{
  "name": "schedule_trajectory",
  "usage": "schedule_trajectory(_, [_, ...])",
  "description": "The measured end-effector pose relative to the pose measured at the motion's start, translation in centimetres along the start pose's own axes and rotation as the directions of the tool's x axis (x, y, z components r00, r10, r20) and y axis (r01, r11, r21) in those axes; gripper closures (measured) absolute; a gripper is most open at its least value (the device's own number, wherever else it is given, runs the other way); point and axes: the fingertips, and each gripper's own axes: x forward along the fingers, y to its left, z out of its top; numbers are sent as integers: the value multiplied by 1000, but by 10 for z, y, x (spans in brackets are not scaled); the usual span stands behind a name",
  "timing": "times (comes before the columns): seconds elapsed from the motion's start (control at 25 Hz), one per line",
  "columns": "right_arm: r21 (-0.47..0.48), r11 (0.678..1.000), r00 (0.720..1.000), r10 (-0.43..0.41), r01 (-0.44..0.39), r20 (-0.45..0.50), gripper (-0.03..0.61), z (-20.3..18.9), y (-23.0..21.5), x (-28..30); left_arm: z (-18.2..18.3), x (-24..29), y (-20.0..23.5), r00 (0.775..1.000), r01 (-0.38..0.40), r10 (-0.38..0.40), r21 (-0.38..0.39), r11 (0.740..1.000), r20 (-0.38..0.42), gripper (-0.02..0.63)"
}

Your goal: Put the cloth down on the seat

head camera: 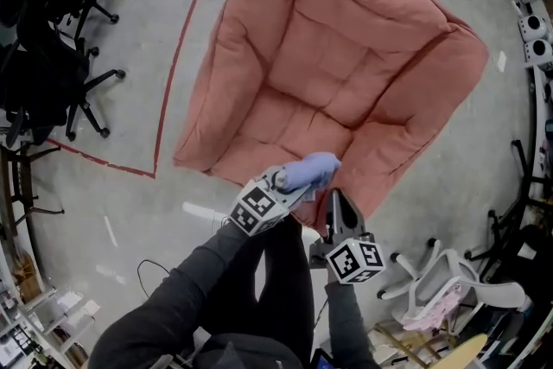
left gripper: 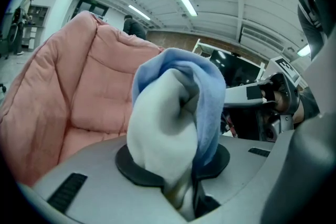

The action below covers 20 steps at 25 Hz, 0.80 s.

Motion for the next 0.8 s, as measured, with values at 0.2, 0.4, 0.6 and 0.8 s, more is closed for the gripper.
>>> schedule_trajectory(0.2, [-21,1000,1000,-4,3,-26,566,-13,-9,28,-8,8,28,1000,-20,20,-12,1000,7,497])
schedule_trajectory(0.4, [-37,999,998,-7,5,-55,566,-25,-19,54,-20,12,57,999,-44,44,-34,998,2,494])
schedule_trajectory(0.6, [-33,999,998,1,-3,-66,566,-29,-24,80,-31,19,89,996,-88,89,-97,991,5,492])
schedule_trajectory(0.8, [-30,999,996,14,-17,-83,566,-38,-29,102,-45,30,121,991,-126,130,-179,976,15,491])
